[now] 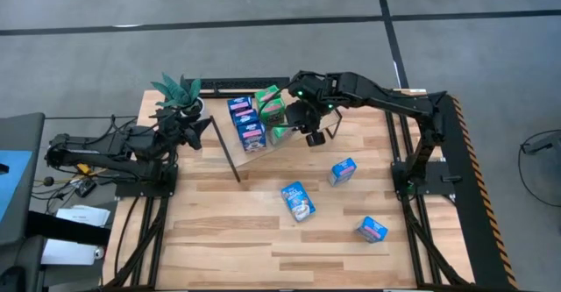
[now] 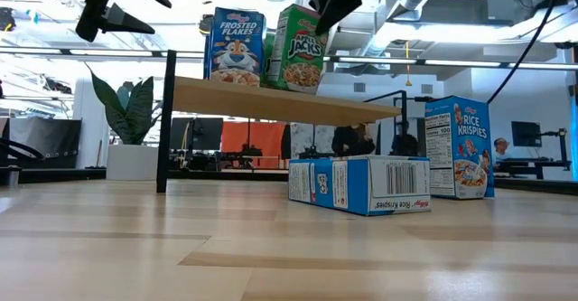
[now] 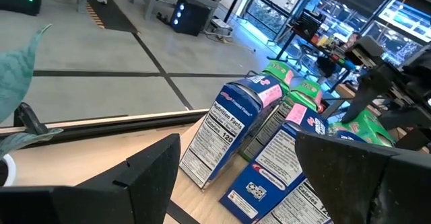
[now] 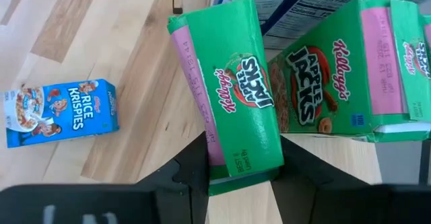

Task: Stack cereal on shelf
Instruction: Put the green cereal box on the shelf and align it with the other green cereal boxes

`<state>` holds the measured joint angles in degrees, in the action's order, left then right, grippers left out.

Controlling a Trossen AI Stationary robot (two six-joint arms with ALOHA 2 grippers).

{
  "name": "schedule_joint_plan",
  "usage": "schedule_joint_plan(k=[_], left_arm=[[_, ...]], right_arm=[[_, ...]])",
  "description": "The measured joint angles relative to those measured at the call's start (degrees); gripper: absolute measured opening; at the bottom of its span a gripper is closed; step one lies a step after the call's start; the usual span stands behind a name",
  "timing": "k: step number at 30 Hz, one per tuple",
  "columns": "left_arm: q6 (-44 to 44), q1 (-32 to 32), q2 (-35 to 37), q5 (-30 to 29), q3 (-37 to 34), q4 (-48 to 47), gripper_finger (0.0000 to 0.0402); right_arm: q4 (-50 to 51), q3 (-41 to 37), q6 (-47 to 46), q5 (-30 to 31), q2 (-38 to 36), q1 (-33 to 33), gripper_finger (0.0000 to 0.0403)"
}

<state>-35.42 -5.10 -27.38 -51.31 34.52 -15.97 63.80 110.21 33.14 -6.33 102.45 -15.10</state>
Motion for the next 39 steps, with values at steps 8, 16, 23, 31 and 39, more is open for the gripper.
schedule_joint_plan(k=[8,16,23,31,39], left_arm=[[0.0,0.0,0.0,-0.04,0.0,0.0,0.0283],[-0.35,0.0,0.0,-0.08,0.0,0.0,0.0283],[-0.42,0.0,0.0,-0.09,0.0,0.0,0.0283],[-1.06,0.0,0.0,-0.09,0.01,0.0,0.0283],[-1.09,0.0,0.0,-0.09,0.0,0.0,0.0283]], right_arm=[[-0.01,0.0,-0.08,0.04,0.0,-0.04,0.0161],[-0.1,0.0,-0.08,0.04,0.0,-0.1,0.0163],[-0.21,0.0,-0.08,0.04,0.0,-0.1,0.0163],[-1.47,0.0,-0.12,0.07,0.0,-0.1,0.0195],[-1.64,0.0,-0.26,0.12,0.0,-0.12,0.0227]])
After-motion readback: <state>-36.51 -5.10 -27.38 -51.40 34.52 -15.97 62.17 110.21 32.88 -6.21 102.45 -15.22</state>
